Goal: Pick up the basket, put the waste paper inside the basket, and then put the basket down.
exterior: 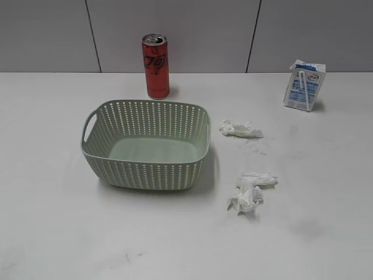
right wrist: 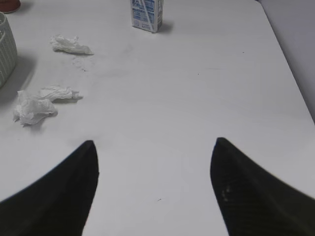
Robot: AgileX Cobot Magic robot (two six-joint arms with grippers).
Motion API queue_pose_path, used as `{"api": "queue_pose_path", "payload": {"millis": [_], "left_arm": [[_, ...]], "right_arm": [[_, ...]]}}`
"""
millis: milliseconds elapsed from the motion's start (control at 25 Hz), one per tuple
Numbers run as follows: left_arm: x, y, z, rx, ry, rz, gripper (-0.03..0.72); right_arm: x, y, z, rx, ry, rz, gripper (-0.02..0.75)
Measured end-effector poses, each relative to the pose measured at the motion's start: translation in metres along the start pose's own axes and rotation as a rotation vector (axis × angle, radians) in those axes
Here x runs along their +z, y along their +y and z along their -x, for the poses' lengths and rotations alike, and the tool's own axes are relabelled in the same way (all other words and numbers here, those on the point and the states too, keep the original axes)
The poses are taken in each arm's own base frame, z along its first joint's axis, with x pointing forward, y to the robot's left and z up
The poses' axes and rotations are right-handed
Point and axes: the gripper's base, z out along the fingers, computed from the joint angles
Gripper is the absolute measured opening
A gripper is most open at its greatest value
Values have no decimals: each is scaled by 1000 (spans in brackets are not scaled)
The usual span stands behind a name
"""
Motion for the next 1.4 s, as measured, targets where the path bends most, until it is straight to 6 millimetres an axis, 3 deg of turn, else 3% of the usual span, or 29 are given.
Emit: {"api": "queue_pose_path", "payload": {"millis": [360,560,880,1080,1240,1400], "left_arm": [[-2,-1,4,-6,-8,-11,507],[10,-6,47,-5,54,-46,507],[87,-33,113,28,253,-250,507],[145,-68,149,138,387,-341,507],[195,-101,161,203,491,-383,507],[249,-125,156,254,649,-356,507]], "right_arm": [[0,0,0,0,0,0,538],[0,0,0,0,0,0,537],[0,0,0,0,0,0,537],[0,0,0,0,0,0,538],[0,0,0,0,0,0,538],[0,0,0,0,0,0,538]]}}
